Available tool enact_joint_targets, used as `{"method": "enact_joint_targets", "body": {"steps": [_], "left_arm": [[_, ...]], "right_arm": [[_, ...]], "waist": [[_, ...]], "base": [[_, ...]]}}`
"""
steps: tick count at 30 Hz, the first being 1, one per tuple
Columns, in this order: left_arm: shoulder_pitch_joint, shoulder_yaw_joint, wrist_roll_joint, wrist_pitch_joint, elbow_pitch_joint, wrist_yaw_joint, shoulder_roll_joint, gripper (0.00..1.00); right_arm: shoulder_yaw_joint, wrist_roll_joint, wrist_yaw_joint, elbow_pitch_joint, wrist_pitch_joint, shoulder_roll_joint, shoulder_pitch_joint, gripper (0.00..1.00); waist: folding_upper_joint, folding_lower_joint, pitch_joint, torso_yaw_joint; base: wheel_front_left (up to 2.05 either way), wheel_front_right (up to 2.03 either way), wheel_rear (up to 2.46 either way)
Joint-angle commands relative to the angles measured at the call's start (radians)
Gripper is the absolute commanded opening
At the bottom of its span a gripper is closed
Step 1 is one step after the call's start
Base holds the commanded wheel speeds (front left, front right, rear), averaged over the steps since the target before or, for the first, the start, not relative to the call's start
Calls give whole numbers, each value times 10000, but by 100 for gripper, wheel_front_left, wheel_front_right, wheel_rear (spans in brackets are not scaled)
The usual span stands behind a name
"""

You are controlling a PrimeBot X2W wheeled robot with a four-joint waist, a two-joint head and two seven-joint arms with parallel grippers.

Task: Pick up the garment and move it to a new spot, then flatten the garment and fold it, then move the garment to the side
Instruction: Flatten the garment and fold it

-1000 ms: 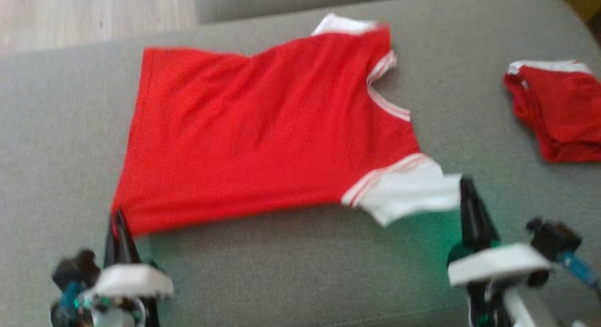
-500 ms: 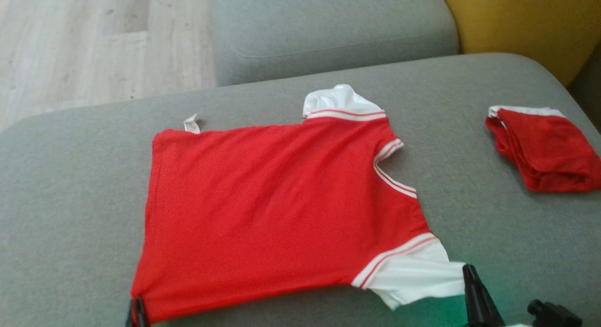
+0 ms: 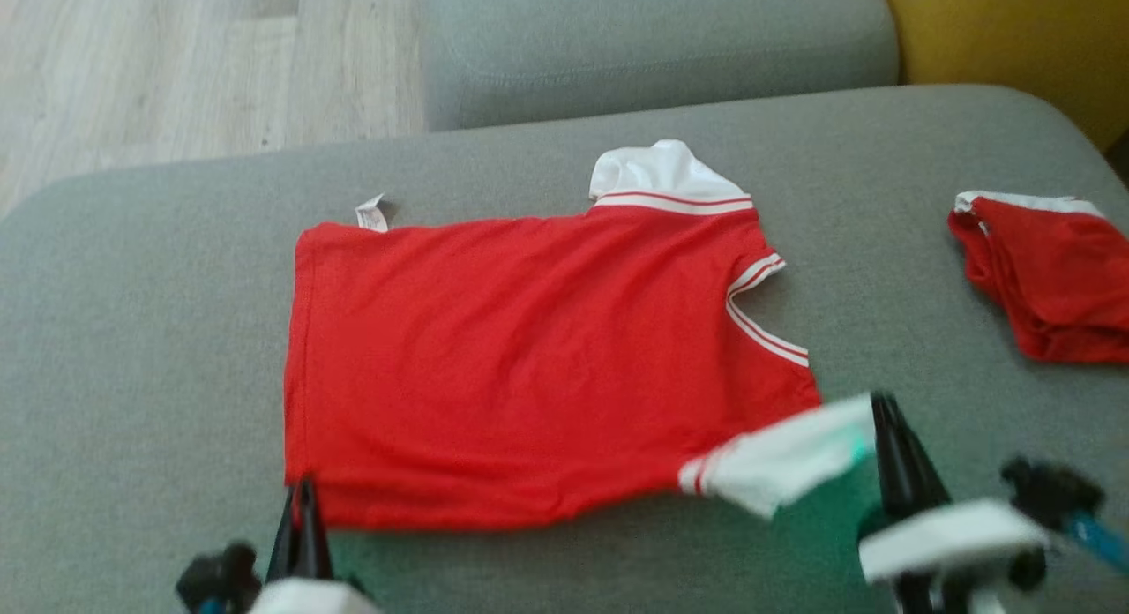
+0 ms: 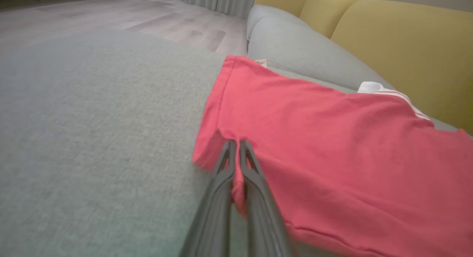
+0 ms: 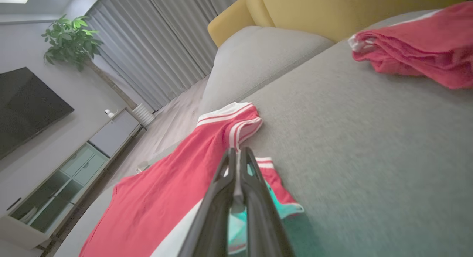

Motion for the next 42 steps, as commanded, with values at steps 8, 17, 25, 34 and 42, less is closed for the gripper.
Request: {"method": "enact_joint_targets", "body": {"steps": [8,17,25,34,42], "left_arm": [[-2255,-154,65,-55,918,529,109,0],[-3552,133,315,-55,1725,626,109,0],[-4334,109,400,-55,2362,591,108,35],[-3447,887,552,-55,912,1319,108,100],[-2771,563,359,-55,1316,1088,108,100]], "right_arm": [[252,-555,31,1222,688,65,-2684,0],[-235,-739,31,2926,458,54,-4463,0],[-362,-856,31,4224,-45,176,-5486,53],[-1278,-2716,31,3404,-895,185,-5251,100],[-1570,-3902,31,2477,-900,496,-3448,100]], "waist": [[-1,-1,748,256],[-1,-1,1360,457],[-1,-1,1647,496],[-1,-1,1669,485],[-1,-1,1747,481]], "base": [[0,0,0],[0,0,0],[0,0,0],[0,0,0],[0,0,0]]}}
